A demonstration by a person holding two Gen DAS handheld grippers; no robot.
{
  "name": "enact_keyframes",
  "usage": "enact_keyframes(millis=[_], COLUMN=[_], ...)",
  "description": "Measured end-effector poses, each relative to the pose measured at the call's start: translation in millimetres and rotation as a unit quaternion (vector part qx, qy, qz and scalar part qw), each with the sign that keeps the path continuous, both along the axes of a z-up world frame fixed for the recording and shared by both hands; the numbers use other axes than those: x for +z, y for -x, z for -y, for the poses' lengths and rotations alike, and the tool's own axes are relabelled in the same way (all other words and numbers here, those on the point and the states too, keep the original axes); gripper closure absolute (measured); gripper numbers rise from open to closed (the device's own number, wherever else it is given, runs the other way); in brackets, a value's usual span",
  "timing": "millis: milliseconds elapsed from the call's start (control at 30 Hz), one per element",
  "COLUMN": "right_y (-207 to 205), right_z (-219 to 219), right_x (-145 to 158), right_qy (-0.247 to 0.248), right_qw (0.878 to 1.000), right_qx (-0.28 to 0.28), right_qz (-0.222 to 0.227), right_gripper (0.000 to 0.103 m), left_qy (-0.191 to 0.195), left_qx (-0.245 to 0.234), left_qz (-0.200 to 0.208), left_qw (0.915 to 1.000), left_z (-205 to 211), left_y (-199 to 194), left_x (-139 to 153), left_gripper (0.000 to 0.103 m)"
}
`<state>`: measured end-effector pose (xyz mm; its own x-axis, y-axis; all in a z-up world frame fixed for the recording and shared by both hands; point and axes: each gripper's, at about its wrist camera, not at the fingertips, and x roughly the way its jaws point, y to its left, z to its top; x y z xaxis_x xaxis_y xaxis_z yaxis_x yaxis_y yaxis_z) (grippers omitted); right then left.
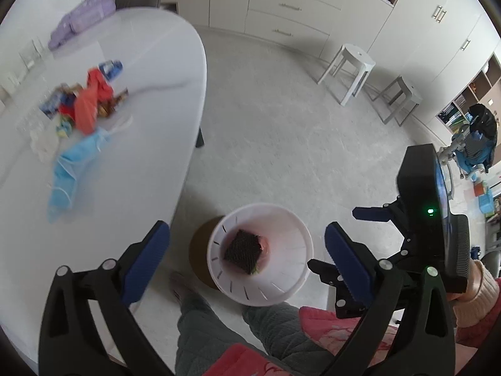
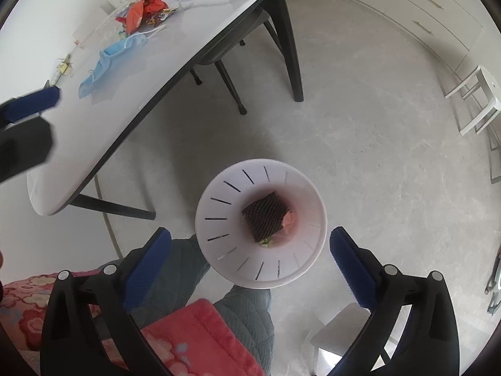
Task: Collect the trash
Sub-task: 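Carry tissue and pink paper over the bin and open both grippers, then grasp the blue wrapper packet with the right gripper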
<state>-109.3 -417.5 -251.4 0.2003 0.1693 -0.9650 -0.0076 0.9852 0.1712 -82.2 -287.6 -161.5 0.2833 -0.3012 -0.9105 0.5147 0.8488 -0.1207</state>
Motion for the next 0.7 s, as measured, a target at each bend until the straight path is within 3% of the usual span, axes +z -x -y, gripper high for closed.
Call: enact_keyframes(millis=[300,700], right_y=[-16.0,-63.6], right_z=[0.0,-51.1], right_x=[21.8,67.4], right_qy=[0.031,0.047], right_qw=[0.999,0.995], right_qx=[-0.026,-0.02], right_qz=[0.022,0.08], right_gripper=[0.003,0.003], left_qy=[-0.003,-0.011], left_qx=[0.011,0.077], left_qz=[0.024,0.068], left_qw=[0.9996,0.9947], left_z=[-20.8,-112.6], left_y=[-15.3,-62.9], left_x=[15.8,37.4], left_gripper=[0.008,0.008])
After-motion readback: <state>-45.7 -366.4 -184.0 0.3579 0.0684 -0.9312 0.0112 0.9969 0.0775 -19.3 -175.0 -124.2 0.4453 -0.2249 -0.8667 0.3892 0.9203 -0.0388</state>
